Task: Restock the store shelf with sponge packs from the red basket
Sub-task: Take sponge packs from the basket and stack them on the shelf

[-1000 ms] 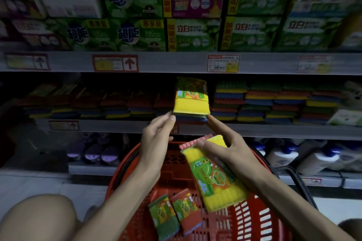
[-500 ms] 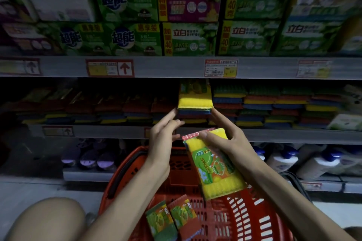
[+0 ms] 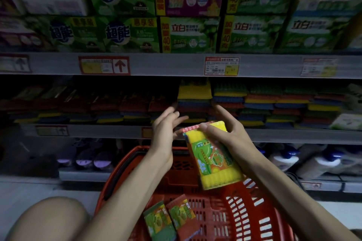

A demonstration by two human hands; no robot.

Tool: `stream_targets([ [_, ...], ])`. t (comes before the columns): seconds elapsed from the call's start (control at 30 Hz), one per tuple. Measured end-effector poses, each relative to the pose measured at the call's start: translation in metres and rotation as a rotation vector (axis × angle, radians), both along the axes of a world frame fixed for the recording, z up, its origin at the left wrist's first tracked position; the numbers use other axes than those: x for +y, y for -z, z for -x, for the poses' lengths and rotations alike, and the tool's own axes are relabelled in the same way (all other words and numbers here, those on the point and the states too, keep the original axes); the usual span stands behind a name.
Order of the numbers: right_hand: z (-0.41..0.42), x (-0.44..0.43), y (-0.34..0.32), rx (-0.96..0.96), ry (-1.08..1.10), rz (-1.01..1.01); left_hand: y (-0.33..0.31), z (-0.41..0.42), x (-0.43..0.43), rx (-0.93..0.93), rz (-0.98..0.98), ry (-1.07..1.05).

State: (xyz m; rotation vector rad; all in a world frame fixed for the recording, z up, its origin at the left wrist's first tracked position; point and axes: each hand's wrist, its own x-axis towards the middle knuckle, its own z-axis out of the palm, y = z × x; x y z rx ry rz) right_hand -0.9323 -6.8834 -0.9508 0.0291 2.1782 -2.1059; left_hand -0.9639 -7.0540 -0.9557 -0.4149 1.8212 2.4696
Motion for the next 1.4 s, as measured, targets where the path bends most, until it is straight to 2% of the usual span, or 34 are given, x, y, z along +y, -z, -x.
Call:
stream_targets([
  [0.13, 0.004, -0.001, 0.001, 0.005, 0.011, 0.022, 0.000, 0.006, 0.001, 0.000, -0.034, -0.002],
  [0.43, 0.000, -0.012, 0.002, 0.081, 0.053, 0.026, 0.001, 0.010, 0.002, 0.036, 0.025, -0.022],
  [0.73, -0.008, -0.007, 0.000, 0.070, 0.089, 0.001, 0.014, 0.013, -0.004, 0.123, 0.310, -0.020],
  [0.9, -0.012, -0.004, 0.005, 0.025, 0.107, -0.028, 0.017, 0.012, 0.001, 0.119, 0.386, -0.082],
  [1.07, -0.015, 0.002, 0.009, -0.025, 0.175, -0.034, 0.021, 0.008, 0.009, 0.141, 0.417, -0.040],
  [1.4, -0.016, 0.005, 0.007, -0.072, 0.177, -0.030, 0.022, 0.010, 0.010, 0.138, 0.378, -0.033],
])
